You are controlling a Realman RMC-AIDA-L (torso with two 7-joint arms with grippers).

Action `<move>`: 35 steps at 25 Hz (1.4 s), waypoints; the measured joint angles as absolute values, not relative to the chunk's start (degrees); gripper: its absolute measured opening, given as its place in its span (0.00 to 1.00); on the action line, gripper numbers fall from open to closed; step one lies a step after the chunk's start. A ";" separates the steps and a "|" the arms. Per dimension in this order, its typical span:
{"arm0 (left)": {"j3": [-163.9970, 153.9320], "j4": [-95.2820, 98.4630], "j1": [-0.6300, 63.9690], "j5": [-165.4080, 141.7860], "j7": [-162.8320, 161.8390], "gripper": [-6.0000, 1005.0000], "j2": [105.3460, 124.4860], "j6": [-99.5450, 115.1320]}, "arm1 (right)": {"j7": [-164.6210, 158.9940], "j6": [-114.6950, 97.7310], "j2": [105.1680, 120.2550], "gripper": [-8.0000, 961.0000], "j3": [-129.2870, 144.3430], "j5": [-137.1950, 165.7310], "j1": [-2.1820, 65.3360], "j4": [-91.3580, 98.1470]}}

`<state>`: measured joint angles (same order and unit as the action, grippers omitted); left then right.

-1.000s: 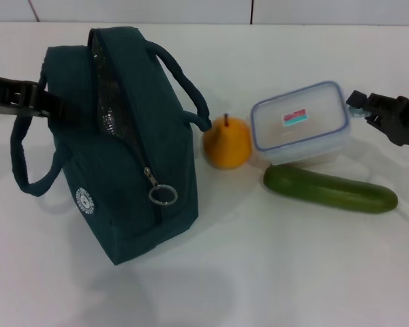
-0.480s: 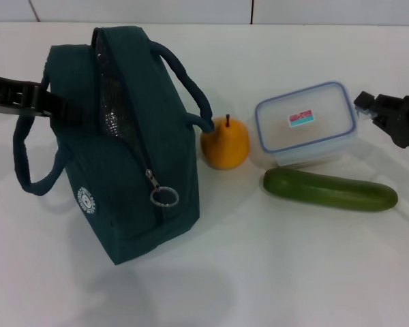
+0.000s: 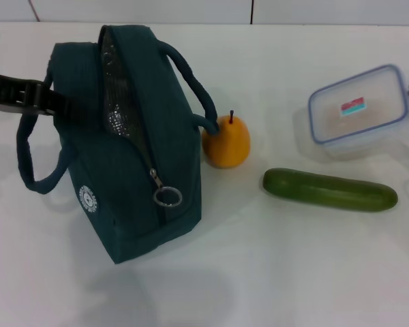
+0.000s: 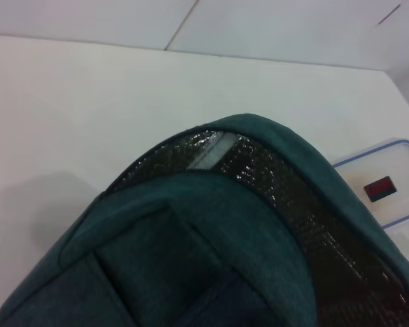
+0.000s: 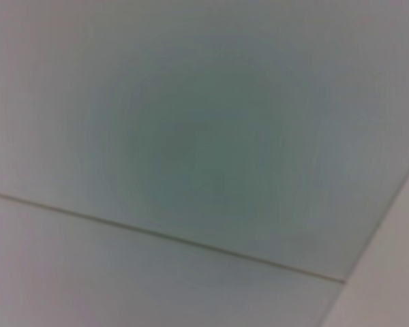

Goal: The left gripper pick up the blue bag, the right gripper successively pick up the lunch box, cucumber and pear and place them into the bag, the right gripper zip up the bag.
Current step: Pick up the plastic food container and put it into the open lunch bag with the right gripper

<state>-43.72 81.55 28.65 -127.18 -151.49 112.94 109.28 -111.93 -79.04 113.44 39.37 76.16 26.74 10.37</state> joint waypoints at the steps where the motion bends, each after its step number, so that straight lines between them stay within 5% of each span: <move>1: -43.71 81.55 28.66 -126.72 -151.50 0.05 112.94 109.30 | -112.23 -79.79 113.38 0.11 39.37 75.21 26.32 10.37; 20: -43.59 81.32 28.71 -121.89 -153.35 0.05 111.37 109.90 | -116.94 -93.91 114.35 0.13 39.39 66.62 27.86 10.37; 35: -44.14 80.57 29.12 -121.82 -153.58 0.05 111.30 110.42 | -118.37 -100.50 115.97 0.14 40.08 66.60 46.02 5.59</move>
